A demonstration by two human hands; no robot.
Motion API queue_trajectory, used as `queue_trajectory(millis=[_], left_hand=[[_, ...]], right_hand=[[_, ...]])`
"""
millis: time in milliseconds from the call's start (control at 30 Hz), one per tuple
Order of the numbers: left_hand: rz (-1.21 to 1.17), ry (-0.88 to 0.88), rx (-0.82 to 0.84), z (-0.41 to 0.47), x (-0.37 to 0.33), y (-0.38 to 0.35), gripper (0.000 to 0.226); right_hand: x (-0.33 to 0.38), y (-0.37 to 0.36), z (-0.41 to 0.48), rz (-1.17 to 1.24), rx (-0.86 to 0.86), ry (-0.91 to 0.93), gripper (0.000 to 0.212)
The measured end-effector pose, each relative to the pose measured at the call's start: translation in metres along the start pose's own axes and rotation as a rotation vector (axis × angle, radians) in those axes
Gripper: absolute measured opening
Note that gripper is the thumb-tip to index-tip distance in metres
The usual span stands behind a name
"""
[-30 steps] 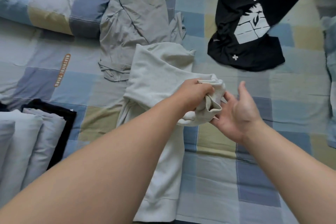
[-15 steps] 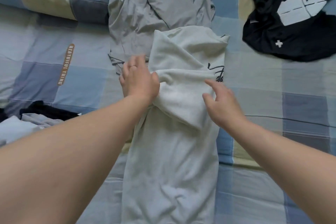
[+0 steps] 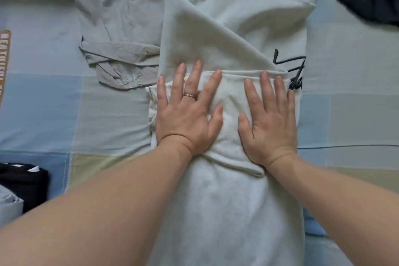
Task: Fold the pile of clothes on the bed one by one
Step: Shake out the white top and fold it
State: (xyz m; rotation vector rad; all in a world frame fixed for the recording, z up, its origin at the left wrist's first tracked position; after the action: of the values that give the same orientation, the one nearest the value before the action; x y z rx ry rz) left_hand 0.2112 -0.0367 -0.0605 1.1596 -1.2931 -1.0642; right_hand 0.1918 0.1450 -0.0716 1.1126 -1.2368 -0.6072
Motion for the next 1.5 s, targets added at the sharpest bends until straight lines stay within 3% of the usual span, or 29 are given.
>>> queue_trajectory(millis=[167,433,533,633,767,900,1000,1100,1233,1367,1500], left_hand=[[0.015,0.005,0.025,0.000,-0.001,0.005,0.068],[-0.001,0.027,0.142,-0.016,-0.005,0.030,0.063],[-0.102,0.002,0.152,-0.077,-0.009,0.031,0.066],[-0.198,-0.046,0.270,-0.174,-0.016,0.026,0.073],[-0.148,-0.133,0.399,-0.287,-0.008,0.019,0.071],[-0.108,-0.168,0.408,-0.339,-0.002,0.013,0.070],[-0.120,-0.146,0.415,-0.346,-0.007,0.014,0.068],[-0.162,-0.008,0.399,-0.359,-0.014,0.015,0.069],[-0.197,0.361,0.375,-0.395,-0.024,0.019,0.087],[-0.505,0.704,0.357,-0.412,-0.028,0.031,0.097],[-0.779,0.880,0.414,-0.414,-0.022,0.031,0.061]], right_hand=[[0.000,0.001,-0.001,0.011,0.034,-0.014,0.072],[0.018,0.024,-0.024,0.049,0.183,-0.209,0.064],[0.028,0.032,-0.082,0.106,0.230,-0.257,0.063],[0.032,0.030,-0.161,0.103,0.313,-0.342,0.066],[0.042,0.021,-0.262,0.064,0.418,-0.420,0.063],[0.049,0.008,-0.335,0.054,0.456,-0.418,0.068],[0.048,0.002,-0.362,0.092,0.389,-0.417,0.067],[0.050,0.000,-0.372,0.171,0.292,-0.451,0.067],[0.059,0.007,-0.383,0.262,0.114,-0.551,0.078],[0.058,0.016,-0.383,0.604,-0.001,-0.798,0.088],[0.053,0.008,-0.383,0.853,0.025,-1.051,0.064]])
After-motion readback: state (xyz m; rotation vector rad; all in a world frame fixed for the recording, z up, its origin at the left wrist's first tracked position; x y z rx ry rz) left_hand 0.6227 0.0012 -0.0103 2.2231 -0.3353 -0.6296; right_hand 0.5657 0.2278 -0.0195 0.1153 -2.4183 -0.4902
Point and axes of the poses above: each hand's wrist, its own z-axis towards the middle knuckle, its own y-axis out of the back of the hand, x = y × z, the point moved 2 cm from there along z, towards the middle knuckle, and after that the axes turned 13 degrees about z, right-handed, at the moved point
